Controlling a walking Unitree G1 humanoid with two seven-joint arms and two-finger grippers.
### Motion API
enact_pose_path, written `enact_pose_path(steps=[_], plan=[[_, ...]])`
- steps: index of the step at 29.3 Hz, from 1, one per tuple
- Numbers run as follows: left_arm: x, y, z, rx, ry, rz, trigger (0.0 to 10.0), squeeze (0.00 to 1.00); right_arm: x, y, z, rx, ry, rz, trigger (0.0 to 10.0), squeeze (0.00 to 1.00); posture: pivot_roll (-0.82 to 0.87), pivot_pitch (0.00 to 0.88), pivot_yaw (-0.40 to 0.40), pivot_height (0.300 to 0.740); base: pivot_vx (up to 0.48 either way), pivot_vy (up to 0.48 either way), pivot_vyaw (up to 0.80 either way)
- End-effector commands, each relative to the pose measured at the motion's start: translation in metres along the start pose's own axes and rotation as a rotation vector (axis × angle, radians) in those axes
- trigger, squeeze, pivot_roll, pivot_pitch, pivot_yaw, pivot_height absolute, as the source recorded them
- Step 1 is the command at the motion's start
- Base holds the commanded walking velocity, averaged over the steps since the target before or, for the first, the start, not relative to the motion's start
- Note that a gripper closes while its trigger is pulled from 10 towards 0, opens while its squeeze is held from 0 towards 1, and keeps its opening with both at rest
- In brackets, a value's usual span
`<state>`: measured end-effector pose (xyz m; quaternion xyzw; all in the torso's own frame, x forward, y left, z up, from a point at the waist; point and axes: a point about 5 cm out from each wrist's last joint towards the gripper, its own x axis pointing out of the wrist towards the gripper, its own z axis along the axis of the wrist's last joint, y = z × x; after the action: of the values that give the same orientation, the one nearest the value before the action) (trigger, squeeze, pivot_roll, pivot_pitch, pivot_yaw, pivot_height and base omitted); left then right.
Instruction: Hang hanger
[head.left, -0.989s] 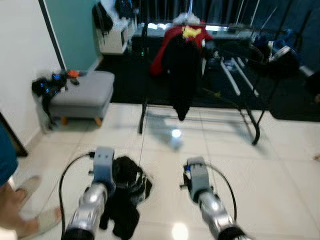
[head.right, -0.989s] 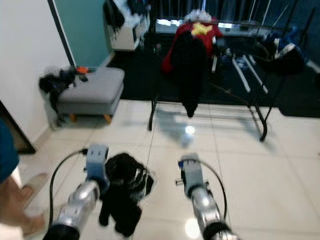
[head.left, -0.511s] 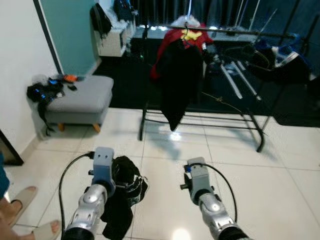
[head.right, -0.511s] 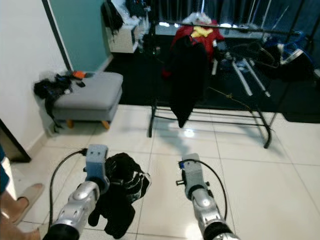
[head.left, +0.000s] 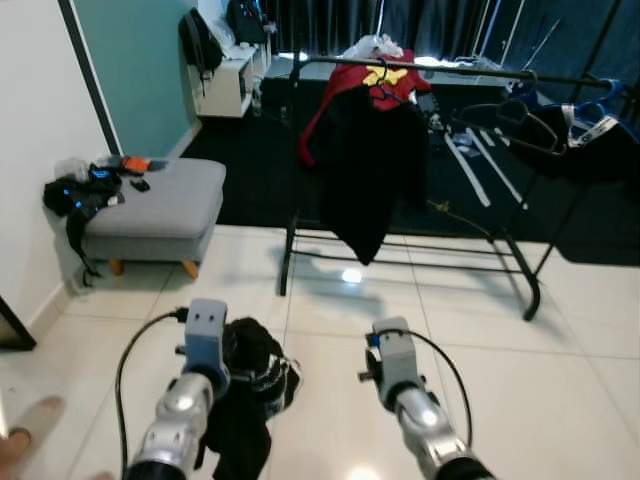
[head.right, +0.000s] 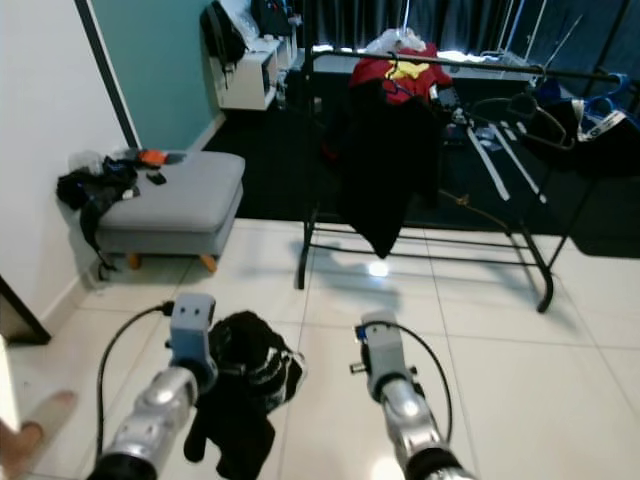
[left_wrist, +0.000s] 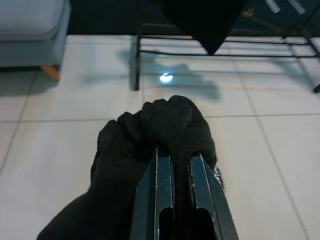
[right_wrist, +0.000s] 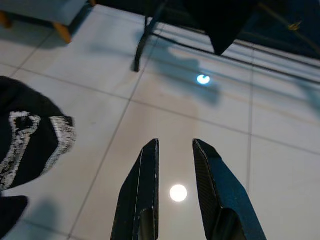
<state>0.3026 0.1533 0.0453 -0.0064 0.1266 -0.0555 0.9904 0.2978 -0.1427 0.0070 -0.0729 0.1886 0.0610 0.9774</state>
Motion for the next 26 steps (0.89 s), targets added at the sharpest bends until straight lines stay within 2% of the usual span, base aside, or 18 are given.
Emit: enact_pose_path(steps=[1, 16, 26], plan=[[-0.001, 0.0039, 0.0024, 0.006, -0.014, 0.008, 10.0, 0.0, -0.0001, 0.0024, 0.0002, 0.014, -0.003, 0.0, 10.0, 0.0, 0.08, 0.0, -0.03, 0.74, 0.319, 0.0, 0.0], [0.0036, 0.0022, 0.0053, -0.003, -0.01, 0.011, 10.0, 0.0, 0.0029, 0.0015, 0.0068, 0.023, -0.014, -0.009, 10.0, 0.0, 0.06, 0.023, -0.014, 0.74, 0.321, 0.0, 0.0], [0.0021, 0.0026, 0.004, 0.001, -0.007, 0.005, 10.0, 0.0, -0.0011, 0.0017, -0.0007, 0.024, -0.004, -0.007, 10.0, 0.0, 0.07, 0.022, -0.017, 0.74, 0.317, 0.0, 0.0]])
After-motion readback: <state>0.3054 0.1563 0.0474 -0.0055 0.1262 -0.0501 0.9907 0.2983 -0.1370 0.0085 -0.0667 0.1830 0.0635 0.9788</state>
